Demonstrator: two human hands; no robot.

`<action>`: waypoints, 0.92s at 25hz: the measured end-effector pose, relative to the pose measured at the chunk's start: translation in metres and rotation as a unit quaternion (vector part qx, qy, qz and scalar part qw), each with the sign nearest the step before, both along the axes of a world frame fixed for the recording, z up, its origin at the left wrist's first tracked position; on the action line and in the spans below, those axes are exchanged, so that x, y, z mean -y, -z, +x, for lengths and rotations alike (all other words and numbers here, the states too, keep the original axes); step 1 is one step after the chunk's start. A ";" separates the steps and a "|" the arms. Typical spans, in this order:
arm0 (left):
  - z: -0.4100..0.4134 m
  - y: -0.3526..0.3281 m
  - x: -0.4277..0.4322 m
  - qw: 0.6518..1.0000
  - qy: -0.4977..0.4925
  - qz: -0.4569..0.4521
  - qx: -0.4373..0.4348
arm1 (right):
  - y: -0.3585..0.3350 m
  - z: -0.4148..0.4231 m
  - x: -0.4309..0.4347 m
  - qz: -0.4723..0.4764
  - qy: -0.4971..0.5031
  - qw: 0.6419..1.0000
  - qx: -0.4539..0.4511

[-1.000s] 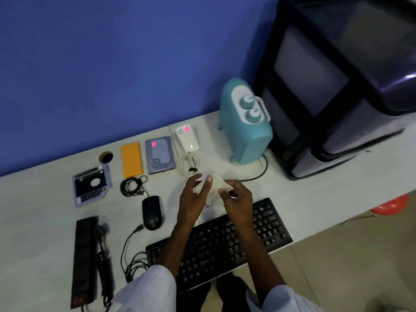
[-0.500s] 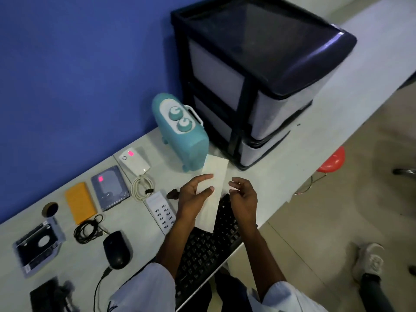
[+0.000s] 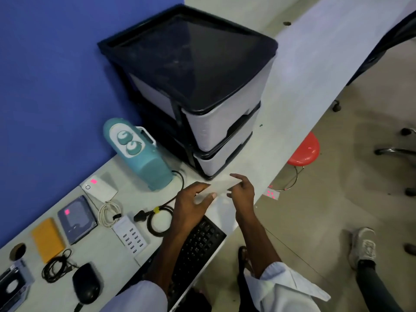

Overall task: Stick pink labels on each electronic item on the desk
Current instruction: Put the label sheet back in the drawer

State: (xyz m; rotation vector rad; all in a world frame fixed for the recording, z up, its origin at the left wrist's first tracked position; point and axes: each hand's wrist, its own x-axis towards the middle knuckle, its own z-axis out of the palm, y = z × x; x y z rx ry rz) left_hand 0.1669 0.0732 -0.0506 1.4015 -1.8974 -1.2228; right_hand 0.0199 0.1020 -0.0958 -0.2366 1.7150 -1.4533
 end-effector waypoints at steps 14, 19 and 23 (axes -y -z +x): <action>-0.087 0.002 0.036 0.956 0.049 -0.236 0.166 | 0.023 -0.108 0.063 0.006 -0.081 0.973 0.217; -0.095 0.000 0.035 0.960 0.028 -0.228 0.159 | 0.023 -0.112 0.083 0.017 -0.095 0.956 0.276; -0.098 -0.001 0.033 0.963 0.022 -0.212 0.163 | 0.021 -0.117 0.094 0.036 -0.076 0.955 0.286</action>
